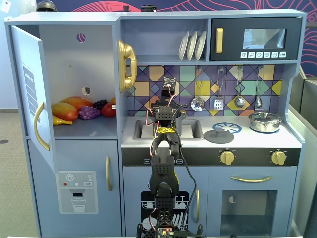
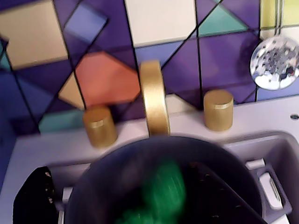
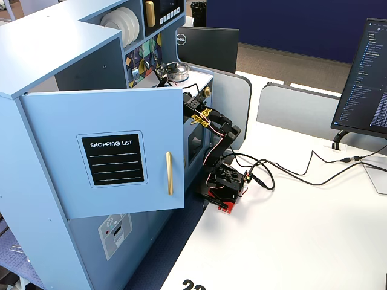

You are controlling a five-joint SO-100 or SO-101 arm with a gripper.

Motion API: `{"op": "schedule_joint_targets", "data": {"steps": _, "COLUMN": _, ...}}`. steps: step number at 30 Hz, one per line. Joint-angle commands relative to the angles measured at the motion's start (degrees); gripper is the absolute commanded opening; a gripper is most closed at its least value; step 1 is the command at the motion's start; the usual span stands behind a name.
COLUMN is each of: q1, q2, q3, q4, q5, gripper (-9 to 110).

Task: Pick up the green pineapple from the left cabinet and place it in the gray recipient

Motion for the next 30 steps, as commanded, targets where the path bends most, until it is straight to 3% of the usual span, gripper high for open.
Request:
{"op": "schedule_joint_targets", "data": {"steps": 1, "q1": 0.00, "q2": 10.46, "q3": -4.04, "q4": 8.88, "q5": -0.97, "gripper": 24}}
{"op": "schedule_joint_targets", "data": {"steps": 6, "q1": -1.32, "q2": 28.48, "q3": 3.34, "q4": 34.45, "q5": -2.46, "gripper": 2}}
{"op": "schedule_joint_targets", "data": {"steps": 10, "q1": -2.46, "q2": 42.01, "q3": 19.25, "q4": 42.71, "q5": -3.96, "gripper": 0}}
{"op": "schedule_joint_targets", "data": {"steps": 16, "q1": -4.48, "q2": 53.17, "q3": 45.00, "q4": 41.84, "q5": 0.44, "gripper": 0}}
{"op": "schedule_joint_targets", "data": {"steps": 22, "q1": -5.27, "q2": 52.82, "q3": 67.24, "q4": 29.09, "q5": 3.34, "gripper": 0}}
{"op": "schedule_joint_targets", "data": {"steps": 28, "q1": -4.31, "q2": 46.76, "q3": 78.31, "q4": 17.67, "q5": 5.62, "gripper": 0}}
{"op": "schedule_joint_targets", "data": {"steps": 30, "q1": -4.22, "q2": 46.58, "q3": 78.84, "q4": 19.34, "q5": 6.94, "gripper": 0}}
